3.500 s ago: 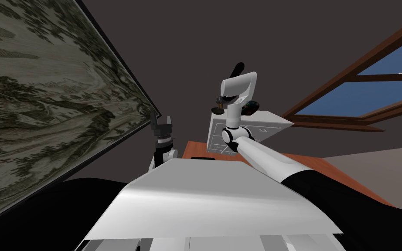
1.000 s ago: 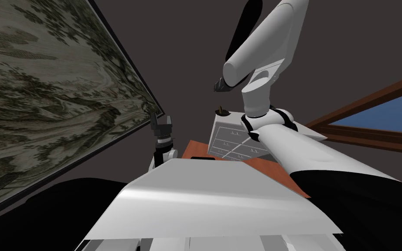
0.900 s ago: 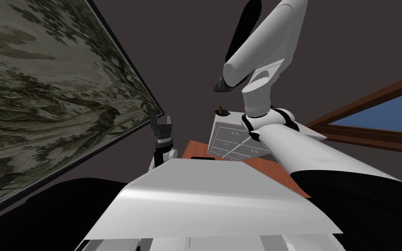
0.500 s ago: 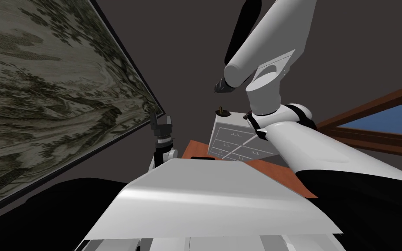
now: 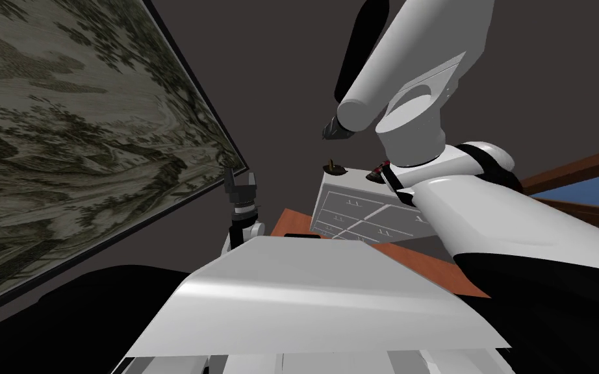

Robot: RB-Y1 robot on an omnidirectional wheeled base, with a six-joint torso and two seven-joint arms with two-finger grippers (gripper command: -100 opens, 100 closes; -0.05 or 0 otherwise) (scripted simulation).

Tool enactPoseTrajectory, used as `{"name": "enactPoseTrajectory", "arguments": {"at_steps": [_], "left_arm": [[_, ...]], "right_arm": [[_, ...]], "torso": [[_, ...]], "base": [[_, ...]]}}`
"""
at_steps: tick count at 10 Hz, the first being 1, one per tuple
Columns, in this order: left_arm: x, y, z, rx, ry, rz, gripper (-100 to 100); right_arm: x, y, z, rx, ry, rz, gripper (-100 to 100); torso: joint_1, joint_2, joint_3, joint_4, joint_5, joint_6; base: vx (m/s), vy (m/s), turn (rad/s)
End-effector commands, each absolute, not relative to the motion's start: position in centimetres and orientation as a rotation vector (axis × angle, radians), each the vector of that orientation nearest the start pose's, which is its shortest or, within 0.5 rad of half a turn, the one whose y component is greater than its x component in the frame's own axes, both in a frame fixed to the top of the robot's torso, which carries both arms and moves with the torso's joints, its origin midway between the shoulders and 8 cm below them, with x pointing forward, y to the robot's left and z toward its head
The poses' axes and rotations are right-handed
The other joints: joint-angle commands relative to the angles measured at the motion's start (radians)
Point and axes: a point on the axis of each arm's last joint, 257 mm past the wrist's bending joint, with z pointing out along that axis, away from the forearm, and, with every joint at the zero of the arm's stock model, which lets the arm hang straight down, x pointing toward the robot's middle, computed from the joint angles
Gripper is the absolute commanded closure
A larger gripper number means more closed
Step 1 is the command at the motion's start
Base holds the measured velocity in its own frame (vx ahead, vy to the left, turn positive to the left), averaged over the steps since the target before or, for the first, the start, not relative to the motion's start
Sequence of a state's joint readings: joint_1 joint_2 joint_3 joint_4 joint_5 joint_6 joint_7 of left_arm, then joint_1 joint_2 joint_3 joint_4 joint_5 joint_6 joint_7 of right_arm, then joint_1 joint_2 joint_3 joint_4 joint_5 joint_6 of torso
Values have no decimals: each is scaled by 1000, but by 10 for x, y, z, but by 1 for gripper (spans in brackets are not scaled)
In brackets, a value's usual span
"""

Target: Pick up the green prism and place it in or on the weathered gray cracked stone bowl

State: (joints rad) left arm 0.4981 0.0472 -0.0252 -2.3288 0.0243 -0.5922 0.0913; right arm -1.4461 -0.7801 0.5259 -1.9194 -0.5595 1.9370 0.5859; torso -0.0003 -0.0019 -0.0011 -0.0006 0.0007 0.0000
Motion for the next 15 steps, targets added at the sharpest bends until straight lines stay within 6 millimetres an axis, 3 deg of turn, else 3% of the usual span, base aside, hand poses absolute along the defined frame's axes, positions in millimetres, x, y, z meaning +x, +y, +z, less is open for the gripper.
{"name": "enactPoseTrajectory", "arguments": {"at_steps": [1,3,4,6,8,10,11,13,14,15], "left_arm": [[318,263,62,-558,518,-1465,0],[318,263,62,-558,518,-1465,0],[318,263,62,-558,518,-1465,0],[318,263,62,-558,518,-1465,0],[318,263,62,-558,518,-1465,0],[318,263,62,-558,518,-1465,0],[318,263,62,-558,518,-1465,0],[318,263,62,-558,518,-1465,0],[318,263,62,-558,518,-1465,0],[318,263,62,-558,518,-1465,0]], "right_arm": [[513,-162,158,130,1993,-179,-100],[512,-165,149,175,2021,-159,-100],[501,-173,155,174,2007,-209,-100],[499,-190,138,227,2051,-235,-100],[498,-189,136,255,2055,-215,-100],[485,-215,133,312,2066,-287,-100],[483,-218,123,337,2091,-290,-100],[484,-217,125,340,2085,-283,-100],[484,-217,124,346,2085,-281,0],[484,-217,125,345,2085,-281,0]], "torso": [[0,0,0,0,0,0],[-1,0,0,0,-1,1],[0,1,0,0,-1,1],[-2,0,0,0,-1,1],[0,1,0,0,0,1],[0,1,1,0,0,0],[-2,0,0,0,-1,1],[0,1,0,0,0,1],[1,1,0,0,0,1],[1,1,1,0,0,1]], "base": [[27,-42,110],[2,-19,-21],[12,-34,170],[18,-34,54],[1,-2,-10],[14,-36,150],[7,-18,-15],[1,-1,-9],[0,0,0],[0,0,0]]}}
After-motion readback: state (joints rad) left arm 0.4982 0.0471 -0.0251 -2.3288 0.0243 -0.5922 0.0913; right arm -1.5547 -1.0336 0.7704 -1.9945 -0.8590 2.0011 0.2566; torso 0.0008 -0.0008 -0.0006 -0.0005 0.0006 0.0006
